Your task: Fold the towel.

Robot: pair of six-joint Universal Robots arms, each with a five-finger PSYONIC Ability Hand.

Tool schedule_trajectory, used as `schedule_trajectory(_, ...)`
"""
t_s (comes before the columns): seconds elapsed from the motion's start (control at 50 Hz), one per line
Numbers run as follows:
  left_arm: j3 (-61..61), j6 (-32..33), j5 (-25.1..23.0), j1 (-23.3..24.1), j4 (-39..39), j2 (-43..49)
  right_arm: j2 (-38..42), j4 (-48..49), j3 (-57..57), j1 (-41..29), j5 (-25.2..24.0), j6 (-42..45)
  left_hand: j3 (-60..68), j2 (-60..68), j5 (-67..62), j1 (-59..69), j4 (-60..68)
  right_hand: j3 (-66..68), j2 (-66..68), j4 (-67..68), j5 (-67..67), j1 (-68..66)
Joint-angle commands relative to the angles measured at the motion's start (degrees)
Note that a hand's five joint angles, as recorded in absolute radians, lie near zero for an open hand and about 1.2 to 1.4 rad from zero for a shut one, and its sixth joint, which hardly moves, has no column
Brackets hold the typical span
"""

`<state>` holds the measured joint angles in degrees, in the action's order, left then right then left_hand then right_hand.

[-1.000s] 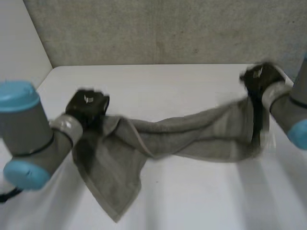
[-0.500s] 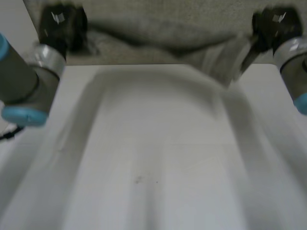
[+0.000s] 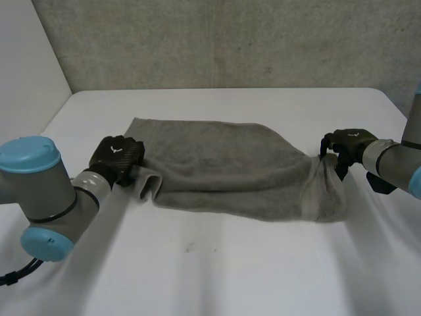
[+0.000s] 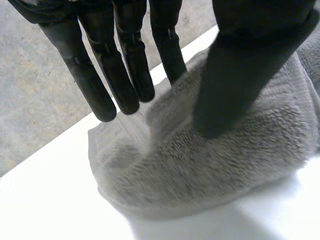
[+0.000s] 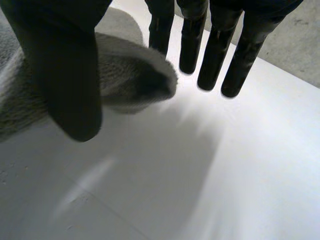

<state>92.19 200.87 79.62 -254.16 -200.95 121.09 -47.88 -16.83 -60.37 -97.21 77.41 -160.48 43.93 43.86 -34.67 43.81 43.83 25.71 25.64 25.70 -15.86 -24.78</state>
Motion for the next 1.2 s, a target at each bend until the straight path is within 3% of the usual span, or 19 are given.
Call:
schedule_trajectory(0.02, 4.1, 7.1, -0.1, -0.3, 0.3, -7.2, -7.1, 1.7, -4.2, 0.0, -0.3, 0.4, -16.0, -15.9, 16.8, -15.9, -15.9, -1.8, -1.8, -1.8, 2.0, 0.9)
schedule_trajectory(0.14, 10.0, 8.9, -0.4, 0.6, 0.5, -15.4, -15.2, 5.0, -10.6, 0.9, -0.6, 2.2, -20.9, -20.9, 21.7, -20.8, -20.8, -1.7, -1.6, -1.6, 1.8, 0.7)
schedule_trajectory(0.28, 14.2, 8.6, -0.1, 2.3, 0.4, -18.9, -20.3, 5.4, -17.7, 1.4, -0.1, 5.7, -20.6, -20.5, 21.3, -20.5, -20.5, -1.3, -1.3, -1.3, 1.5, 0.4)
schedule_trajectory(0.42, 14.2, 8.5, 0.7, 4.5, -0.5, -15.8, -25.8, 9.4, -26.3, 1.1, -0.2, 7.3, -18.4, -18.3, 19.1, -18.3, -18.3, -0.7, -0.6, -0.6, 0.8, -0.3)
schedule_trajectory(0.6, 10.1, 8.0, 0.8, 5.8, -3.7, -7.0, -29.6, 21.9, -40.6, 0.4, 0.0, 14.7, -13.0, -13.0, 13.8, -12.9, -12.9, -0.8, -0.8, -0.8, 1.0, -0.1)
schedule_trajectory(0.82, 3.5, 8.7, 5.9, 5.8, -10.6, 1.1, -30.0, 32.1, -50.5, -0.1, -1.5, 17.7, 11.5, 11.6, -10.8, 11.6, 11.6, -1.0, -0.9, -1.0, 1.1, 0.1)
schedule_trajectory(0.9, 3.0, 8.7, 6.0, 5.4, -10.2, 1.9, -30.4, 32.7, -52.5, -0.3, -2.3, 18.5, 33.3, 33.4, -32.6, 33.4, 33.4, -0.5, -0.4, -0.5, 0.6, -0.4)
schedule_trajectory(1.06, 6.7, 8.0, 5.6, 5.2, -9.8, -4.6, -32.1, 32.2, -54.9, -1.3, -7.0, 18.5, 36.1, 36.1, -35.3, 36.2, 36.2, 0.0, 0.1, 0.0, 0.1, -0.9)
schedule_trajectory(1.2, 8.7, 6.5, 5.4, 5.2, -8.5, -11.2, -31.1, 32.8, -54.8, -2.4, -7.6, 18.5, 36.1, 36.1, -35.3, 36.2, 36.2, 0.2, 0.3, 0.2, 0.0, -1.1)
